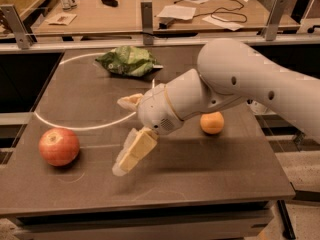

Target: Pick apple

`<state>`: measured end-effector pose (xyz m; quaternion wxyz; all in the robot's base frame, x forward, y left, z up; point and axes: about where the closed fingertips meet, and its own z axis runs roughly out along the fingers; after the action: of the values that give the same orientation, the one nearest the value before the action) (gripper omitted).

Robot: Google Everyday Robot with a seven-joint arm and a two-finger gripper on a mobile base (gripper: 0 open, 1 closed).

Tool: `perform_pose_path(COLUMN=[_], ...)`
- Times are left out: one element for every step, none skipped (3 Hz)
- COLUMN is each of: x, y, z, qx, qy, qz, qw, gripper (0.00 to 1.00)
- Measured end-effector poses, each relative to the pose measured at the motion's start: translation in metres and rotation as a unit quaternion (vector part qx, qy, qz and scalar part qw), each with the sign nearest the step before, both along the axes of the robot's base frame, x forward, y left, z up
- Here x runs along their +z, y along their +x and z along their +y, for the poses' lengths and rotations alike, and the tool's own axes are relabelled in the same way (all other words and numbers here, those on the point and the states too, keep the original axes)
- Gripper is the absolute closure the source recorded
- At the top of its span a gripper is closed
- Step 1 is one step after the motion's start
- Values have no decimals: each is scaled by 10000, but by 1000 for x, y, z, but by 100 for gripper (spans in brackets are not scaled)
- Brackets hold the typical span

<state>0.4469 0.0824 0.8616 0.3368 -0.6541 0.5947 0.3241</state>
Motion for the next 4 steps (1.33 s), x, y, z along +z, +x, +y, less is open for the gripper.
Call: perform_pose_path(x=[-3,-5,-15,-16], y=[18,27,21,8], z=[33,68,103,125], qx=[-243,-135,233,616], qy=[258,440,460,429], qz=[82,201,404,537], qw=[9993,9987,9979,9957], gripper=[0,0,0,0])
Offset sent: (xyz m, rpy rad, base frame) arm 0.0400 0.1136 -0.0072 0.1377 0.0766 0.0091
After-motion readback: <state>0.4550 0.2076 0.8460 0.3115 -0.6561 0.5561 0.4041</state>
